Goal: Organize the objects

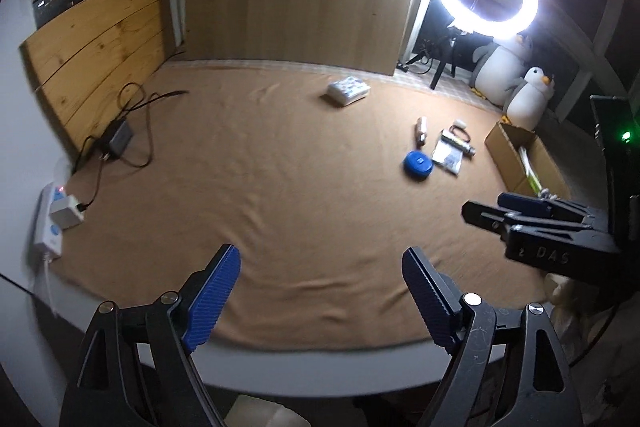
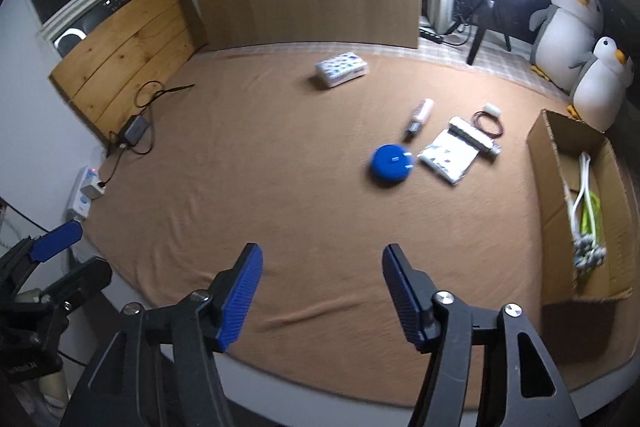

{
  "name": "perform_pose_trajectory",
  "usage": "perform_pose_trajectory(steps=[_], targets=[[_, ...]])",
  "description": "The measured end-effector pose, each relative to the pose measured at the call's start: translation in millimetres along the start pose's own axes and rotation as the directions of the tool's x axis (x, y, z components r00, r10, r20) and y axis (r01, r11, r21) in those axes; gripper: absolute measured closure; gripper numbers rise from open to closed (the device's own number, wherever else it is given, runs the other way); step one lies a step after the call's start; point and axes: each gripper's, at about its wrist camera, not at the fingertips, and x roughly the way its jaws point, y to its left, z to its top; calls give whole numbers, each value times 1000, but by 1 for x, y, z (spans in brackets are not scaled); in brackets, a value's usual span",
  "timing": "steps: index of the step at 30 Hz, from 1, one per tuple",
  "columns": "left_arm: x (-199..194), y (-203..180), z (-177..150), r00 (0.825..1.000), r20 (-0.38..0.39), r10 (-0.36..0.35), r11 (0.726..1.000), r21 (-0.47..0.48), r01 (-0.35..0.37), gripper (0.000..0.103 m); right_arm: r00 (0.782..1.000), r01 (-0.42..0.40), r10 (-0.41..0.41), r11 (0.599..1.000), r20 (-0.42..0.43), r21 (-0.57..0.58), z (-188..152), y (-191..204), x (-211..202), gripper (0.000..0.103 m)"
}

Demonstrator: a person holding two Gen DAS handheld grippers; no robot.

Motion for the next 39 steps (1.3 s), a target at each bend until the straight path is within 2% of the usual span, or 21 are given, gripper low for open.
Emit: perform_pose_trajectory(steps=[3, 7, 13, 22, 32, 39], targets=[[-8, 24, -11, 1000, 3, 12, 1000, -10, -12, 17, 999, -4, 4, 1000, 32, 21, -10, 11, -4, 43], [-7, 46, -20, 1000, -14, -10, 1000, -11, 10, 17, 998, 11, -16, 996, 55, 83, -24, 11, -8, 43], [-6, 54, -18, 1000, -7, -19, 1000, 3, 19, 17, 994, 34, -49, 990, 101, 138, -33, 9, -21, 42], [24, 27, 19, 1000, 3, 25, 999, 40, -25, 16, 990, 76, -88, 991, 112, 106, -20, -2, -15, 41], [79, -25, 70, 999, 7, 44, 998, 38, -44, 16, 978, 142, -151, 987, 147, 75, 17, -47, 6, 40], [122, -58, 92, 999, -29, 41, 998, 50, -39, 16, 979, 135, -147, 986, 142, 94, 29, -81, 20, 38]])
